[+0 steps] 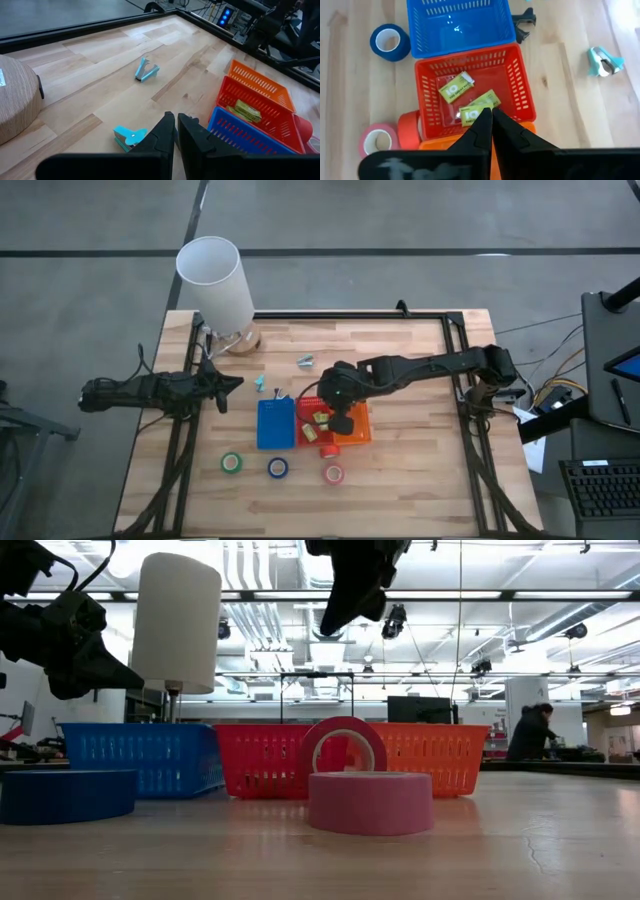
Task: Pick and place Stapler, Stapler remover, tape
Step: Put the red tape into the orange bin
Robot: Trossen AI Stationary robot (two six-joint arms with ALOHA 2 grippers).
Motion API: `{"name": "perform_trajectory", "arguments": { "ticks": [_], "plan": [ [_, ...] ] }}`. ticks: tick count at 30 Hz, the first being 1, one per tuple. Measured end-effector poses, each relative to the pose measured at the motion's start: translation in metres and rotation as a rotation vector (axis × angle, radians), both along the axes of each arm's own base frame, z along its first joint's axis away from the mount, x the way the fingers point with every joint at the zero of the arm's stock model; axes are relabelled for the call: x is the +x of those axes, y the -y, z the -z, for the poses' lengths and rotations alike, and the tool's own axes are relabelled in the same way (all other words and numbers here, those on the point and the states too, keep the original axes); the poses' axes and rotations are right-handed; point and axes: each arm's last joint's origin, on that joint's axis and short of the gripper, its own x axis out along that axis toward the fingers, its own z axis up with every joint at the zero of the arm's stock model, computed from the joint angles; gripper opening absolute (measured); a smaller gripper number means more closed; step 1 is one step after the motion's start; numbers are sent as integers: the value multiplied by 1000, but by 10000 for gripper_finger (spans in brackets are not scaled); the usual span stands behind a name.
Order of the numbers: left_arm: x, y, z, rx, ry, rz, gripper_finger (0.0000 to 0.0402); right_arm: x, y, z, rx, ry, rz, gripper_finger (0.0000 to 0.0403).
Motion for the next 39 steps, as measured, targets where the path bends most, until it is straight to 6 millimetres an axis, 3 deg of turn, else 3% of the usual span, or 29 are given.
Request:
{"name": "perform_trajectory", "arguments": {
  "ticks": [12, 20, 28, 34, 39],
  "plan": [
    [0, 0, 0, 0, 0, 0, 26, 6, -23, -2, 80, 97, -86, 8],
    [0, 0, 0, 0, 0, 0, 26, 3, -66, -6, 119, 160, -211, 21],
    [0, 0, 0, 0, 0, 0, 26, -3, -78, 5, 90, 131, -175, 107],
    [0, 0, 0, 0, 0, 0, 26, -10, -83, 29, 103, 64, -156, 185],
    [0, 0, 0, 0, 0, 0, 26, -15, -92, 48, 79, 61, -222, 217]
  ]
}}
